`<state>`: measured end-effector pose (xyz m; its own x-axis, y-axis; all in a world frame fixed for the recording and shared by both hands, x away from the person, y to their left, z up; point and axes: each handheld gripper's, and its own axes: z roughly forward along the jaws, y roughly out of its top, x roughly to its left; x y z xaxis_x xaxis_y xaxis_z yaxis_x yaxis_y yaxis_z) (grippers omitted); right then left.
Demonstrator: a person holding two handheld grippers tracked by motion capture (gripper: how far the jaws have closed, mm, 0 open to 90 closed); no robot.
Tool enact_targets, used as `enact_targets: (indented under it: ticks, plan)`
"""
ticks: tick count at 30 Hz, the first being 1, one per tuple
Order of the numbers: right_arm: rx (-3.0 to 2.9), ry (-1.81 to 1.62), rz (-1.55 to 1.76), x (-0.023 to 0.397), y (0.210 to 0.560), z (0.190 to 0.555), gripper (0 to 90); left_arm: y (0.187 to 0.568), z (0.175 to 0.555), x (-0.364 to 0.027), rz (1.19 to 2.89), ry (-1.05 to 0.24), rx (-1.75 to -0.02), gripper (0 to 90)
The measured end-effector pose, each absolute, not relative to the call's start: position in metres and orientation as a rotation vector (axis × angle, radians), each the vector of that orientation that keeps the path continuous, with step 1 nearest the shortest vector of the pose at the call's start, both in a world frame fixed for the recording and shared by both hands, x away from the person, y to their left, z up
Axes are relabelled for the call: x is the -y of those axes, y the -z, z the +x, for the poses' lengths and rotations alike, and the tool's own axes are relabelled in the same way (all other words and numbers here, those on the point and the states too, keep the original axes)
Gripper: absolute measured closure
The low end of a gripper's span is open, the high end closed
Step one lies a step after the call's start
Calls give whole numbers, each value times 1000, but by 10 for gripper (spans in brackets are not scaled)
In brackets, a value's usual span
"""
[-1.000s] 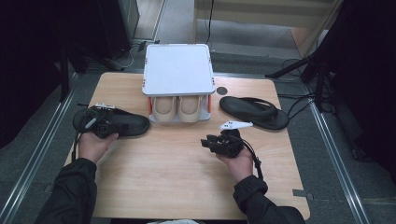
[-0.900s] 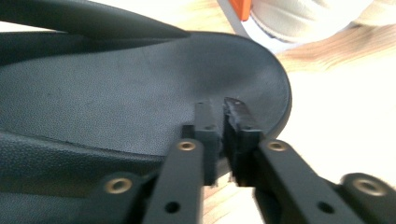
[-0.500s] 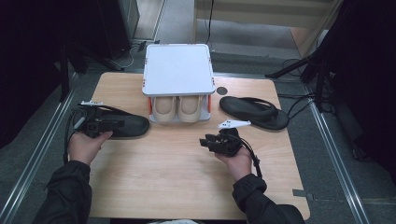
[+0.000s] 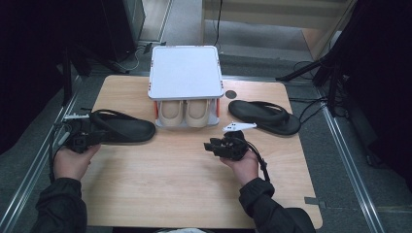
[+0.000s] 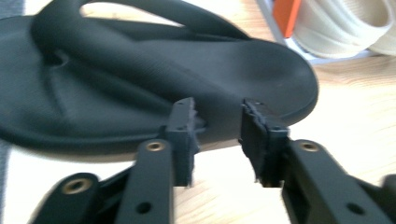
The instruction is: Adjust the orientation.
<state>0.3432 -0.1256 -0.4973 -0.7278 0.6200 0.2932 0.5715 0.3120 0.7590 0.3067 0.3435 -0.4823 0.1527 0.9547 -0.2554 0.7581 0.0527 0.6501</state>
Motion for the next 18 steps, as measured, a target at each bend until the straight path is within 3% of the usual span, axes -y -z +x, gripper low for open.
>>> enact_targets:
  ticks: [6,18]
  plan:
    - [-2504,-1417,1138,124,497,344,627,494,303,-362,1733,-390,-1711,896]
    - [-2506,-1412,1134,123,497,344,628,523,317,-380,1693,-361,-1794,900]
